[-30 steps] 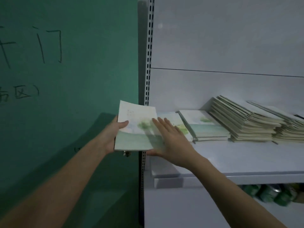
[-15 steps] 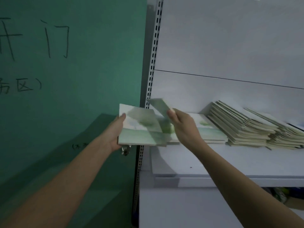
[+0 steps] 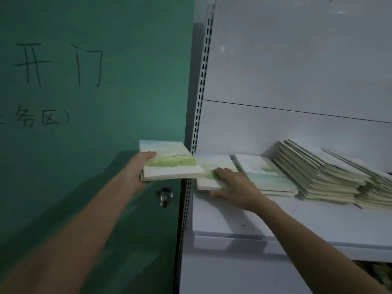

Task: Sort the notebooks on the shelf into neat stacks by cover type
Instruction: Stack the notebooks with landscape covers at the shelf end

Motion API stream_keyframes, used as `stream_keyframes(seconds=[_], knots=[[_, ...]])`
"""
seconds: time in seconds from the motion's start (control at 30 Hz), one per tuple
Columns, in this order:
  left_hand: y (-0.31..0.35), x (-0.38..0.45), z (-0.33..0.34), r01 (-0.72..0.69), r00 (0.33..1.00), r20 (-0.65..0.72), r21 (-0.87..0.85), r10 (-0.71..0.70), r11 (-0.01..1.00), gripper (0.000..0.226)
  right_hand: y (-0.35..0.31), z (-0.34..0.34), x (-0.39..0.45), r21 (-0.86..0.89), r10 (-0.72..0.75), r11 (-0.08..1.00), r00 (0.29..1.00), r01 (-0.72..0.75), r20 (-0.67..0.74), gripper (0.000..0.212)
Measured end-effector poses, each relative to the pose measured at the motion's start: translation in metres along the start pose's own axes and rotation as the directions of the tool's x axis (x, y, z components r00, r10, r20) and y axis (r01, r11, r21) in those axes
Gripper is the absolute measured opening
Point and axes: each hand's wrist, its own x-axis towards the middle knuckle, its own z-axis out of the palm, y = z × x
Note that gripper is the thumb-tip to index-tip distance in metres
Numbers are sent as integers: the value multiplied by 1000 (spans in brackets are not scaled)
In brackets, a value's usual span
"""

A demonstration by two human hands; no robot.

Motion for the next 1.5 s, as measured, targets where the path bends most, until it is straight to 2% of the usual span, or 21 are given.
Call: stream_keyframes(seconds=[0.07,0.13,0.3,0.43,0.53,0.63,0.7,0.73,0.83,0.9,0.97,1.03,1.1,1.13,1.2,1.27,1.4,1.5], knots=[[1,3,-1,-5,1000,-22,-34,4,999,29,3,4,2,-105,-37,994,999,37,7,71],[0,4,1,-8,999,-36,-37,7,999,28,3,-1,4,-115,-21,993,1000,21,6,62],[-2,5,11,-9,1000,-19,-9,9,1000,28,8,-9,9,159,94,984,994,-86,-46,51],[-1,7,14,-14,1000,12,14,13,1000,30,1,-4,9,5,62,998,982,-63,-177,36],[4,10,8,-22,1000,-2,54,23,998,31,-1,-3,11,-47,107,992,966,-121,-235,39],[8,10,1,-42,999,5,63,42,997,26,-2,-10,8,-55,76,995,990,-83,-116,55],[10,8,-1,-50,999,0,46,50,998,23,1,-20,7,82,59,995,997,-55,-48,49],[12,7,0,-50,999,-5,44,50,998,24,5,-26,8,217,87,974,994,-69,-73,40],[14,8,11,-53,999,-10,59,54,997,30,18,-43,20,576,281,815,914,-67,-292,47],[9,9,25,-51,999,-7,95,52,994,32,19,-53,27,642,326,766,852,14,-409,44],[-1,6,47,-44,999,5,133,44,990,33,12,-61,25,573,269,817,836,65,-479,31],[-14,4,73,-56,998,23,164,53,985,42,3,-64,15,393,119,915,871,90,-477,21],[-29,8,101,-58,995,86,180,43,982,74,2,-58,5,204,-63,968,933,143,-354,35],[-36,8,114,-46,991,129,180,23,983,79,5,-54,0,151,-144,971,957,186,-252,46],[-50,7,141,-30,981,195,151,0,988,57,24,-52,-9,128,-227,963,969,239,-99,58],[-61,8,170,6,983,178,174,-38,985,33,57,-56,-17,146,-212,965,976,218,-53,65],[-79,12,231,8,997,64,325,-31,946,25,124,-53,-25,51,-143,989,989,142,23,69],[-93,26,265,-95,994,5,468,105,879,21,151,-48,-23,33,-111,993,994,111,6,67]])
